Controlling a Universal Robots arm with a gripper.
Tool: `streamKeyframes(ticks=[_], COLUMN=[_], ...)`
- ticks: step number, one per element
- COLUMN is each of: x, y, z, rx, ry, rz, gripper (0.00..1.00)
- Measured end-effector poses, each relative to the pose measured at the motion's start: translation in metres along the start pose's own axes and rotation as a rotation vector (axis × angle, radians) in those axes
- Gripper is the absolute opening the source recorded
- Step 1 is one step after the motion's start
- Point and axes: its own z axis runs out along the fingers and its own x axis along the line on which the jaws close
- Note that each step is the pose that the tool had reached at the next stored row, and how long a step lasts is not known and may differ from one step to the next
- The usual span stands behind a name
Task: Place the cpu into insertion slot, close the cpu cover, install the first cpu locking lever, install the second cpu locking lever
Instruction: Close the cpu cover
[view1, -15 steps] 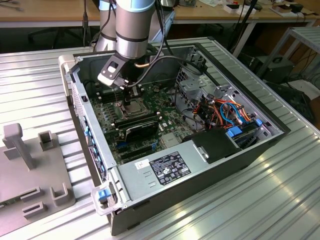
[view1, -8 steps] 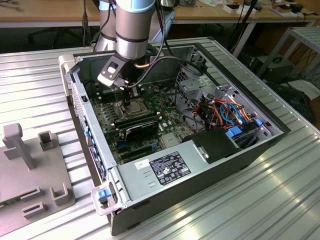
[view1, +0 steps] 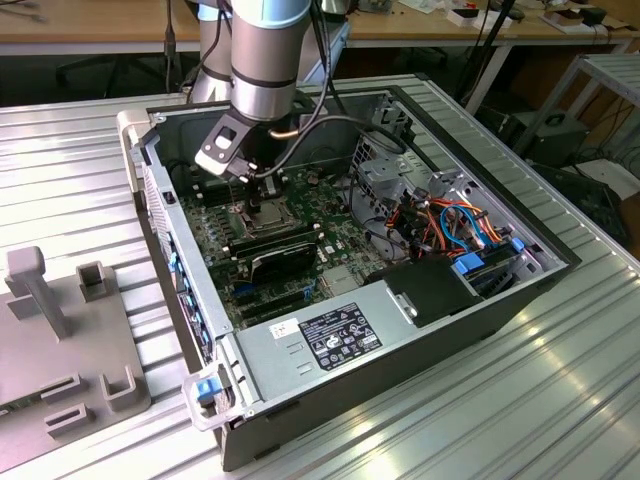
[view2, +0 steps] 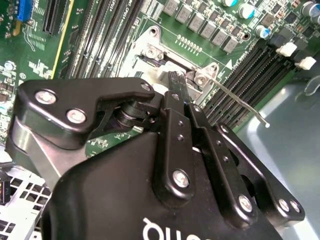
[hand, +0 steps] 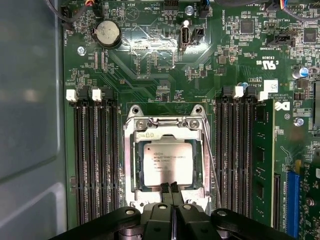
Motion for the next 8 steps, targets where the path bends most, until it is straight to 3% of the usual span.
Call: streamKeyframes(ticks=[5, 8], x=[0.0002, 0.0002], y=[-0.0002, -0.0003], z=[0.0065, 0.0048], rx=[0.0, 0.0], ry=[0.0001, 0.0001], rz=[0.0, 0.0], gripper=[0.11, 0.11])
